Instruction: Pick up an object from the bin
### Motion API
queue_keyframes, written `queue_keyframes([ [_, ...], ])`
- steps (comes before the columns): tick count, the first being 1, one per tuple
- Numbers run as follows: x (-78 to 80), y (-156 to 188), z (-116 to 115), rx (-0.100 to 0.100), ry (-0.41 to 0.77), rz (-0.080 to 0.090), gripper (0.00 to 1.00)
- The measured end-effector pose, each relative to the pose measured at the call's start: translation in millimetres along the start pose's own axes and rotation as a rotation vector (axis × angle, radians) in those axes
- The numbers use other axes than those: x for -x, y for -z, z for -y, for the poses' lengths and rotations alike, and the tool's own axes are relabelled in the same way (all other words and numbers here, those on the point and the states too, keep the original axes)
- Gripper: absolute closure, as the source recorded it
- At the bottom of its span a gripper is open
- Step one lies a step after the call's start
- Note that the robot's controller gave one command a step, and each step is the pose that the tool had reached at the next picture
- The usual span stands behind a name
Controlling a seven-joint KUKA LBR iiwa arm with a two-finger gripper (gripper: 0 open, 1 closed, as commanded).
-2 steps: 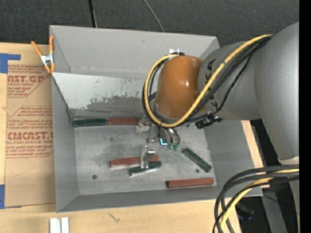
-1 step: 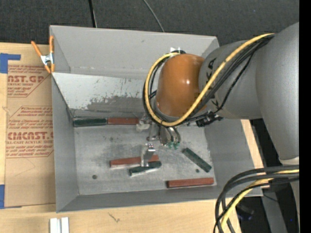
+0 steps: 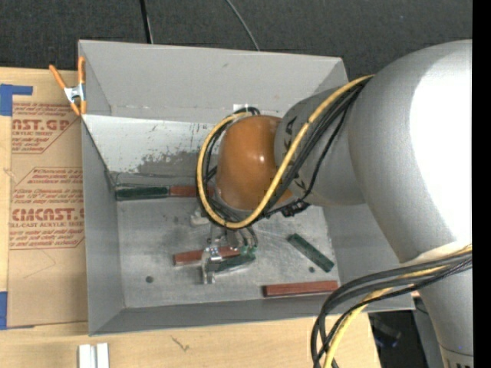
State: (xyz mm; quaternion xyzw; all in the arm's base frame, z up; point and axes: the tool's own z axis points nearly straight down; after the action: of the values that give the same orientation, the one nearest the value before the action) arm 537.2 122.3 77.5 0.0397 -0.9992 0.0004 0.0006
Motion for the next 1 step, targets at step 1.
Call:
queue_keyframes([
  [1, 2.5, 7.0, 2.2, 0.002, 0.006, 0.008, 0.00],
])
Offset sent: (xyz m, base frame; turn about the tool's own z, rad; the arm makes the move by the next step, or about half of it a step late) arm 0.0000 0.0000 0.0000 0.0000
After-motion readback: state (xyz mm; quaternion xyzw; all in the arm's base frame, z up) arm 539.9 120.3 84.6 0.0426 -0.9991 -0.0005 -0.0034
